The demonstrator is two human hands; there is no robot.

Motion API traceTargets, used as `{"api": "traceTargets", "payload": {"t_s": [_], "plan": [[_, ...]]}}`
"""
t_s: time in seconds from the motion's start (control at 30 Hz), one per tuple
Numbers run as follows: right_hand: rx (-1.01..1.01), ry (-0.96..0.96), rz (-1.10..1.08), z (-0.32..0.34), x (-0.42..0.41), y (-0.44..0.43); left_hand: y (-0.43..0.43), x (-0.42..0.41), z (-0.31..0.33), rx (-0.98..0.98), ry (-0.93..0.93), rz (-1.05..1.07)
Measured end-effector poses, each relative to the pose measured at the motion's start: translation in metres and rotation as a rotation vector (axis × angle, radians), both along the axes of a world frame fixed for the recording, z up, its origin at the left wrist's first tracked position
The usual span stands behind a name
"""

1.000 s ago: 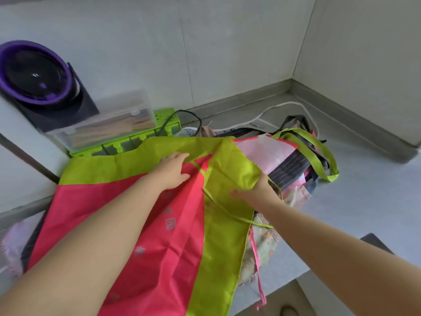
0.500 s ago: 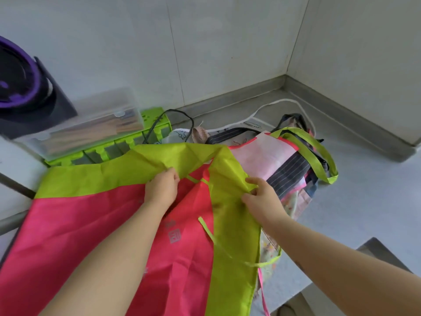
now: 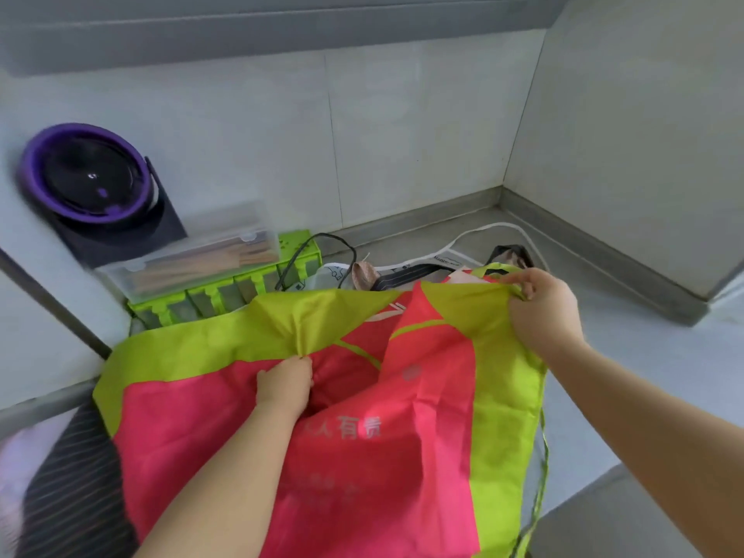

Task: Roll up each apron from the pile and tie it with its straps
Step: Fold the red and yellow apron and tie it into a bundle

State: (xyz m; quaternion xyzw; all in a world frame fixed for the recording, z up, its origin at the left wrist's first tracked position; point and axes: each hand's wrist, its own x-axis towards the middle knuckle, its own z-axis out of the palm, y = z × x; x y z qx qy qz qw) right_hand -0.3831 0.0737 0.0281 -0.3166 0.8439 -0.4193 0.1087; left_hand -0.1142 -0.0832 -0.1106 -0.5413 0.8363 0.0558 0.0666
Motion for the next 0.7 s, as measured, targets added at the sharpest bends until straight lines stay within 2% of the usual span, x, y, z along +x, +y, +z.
{"api": "traceTargets", "payload": {"t_s": [0.1, 0.27, 0.43, 0.57, 0.7], "plan": [[0.061, 0.029, 0.016, -0.011, -0.001, 0.010, 0.001, 0.000, -0.001, -0.054, 0.063, 0.001], [-0.006, 0.046, 0.028, -0.007, 0.002, 0.003, -0.003, 0.014, 0.030, -0.207, 0.477, 0.099], [-0.236, 0.068, 0.047, 0.033, 0.016, -0.032, -0.008, 0.059, 0.129, -0.543, 0.872, 0.282], [-0.377, 0.054, 0.027, 0.083, 0.034, -0.062, -0.003, 0.116, 0.214, -0.805, 0.948, 0.331], [-0.451, 0.098, 0.136, 0.140, 0.051, -0.086, 0.022, 0.165, 0.287, -0.961, 1.070, 0.300]]}}
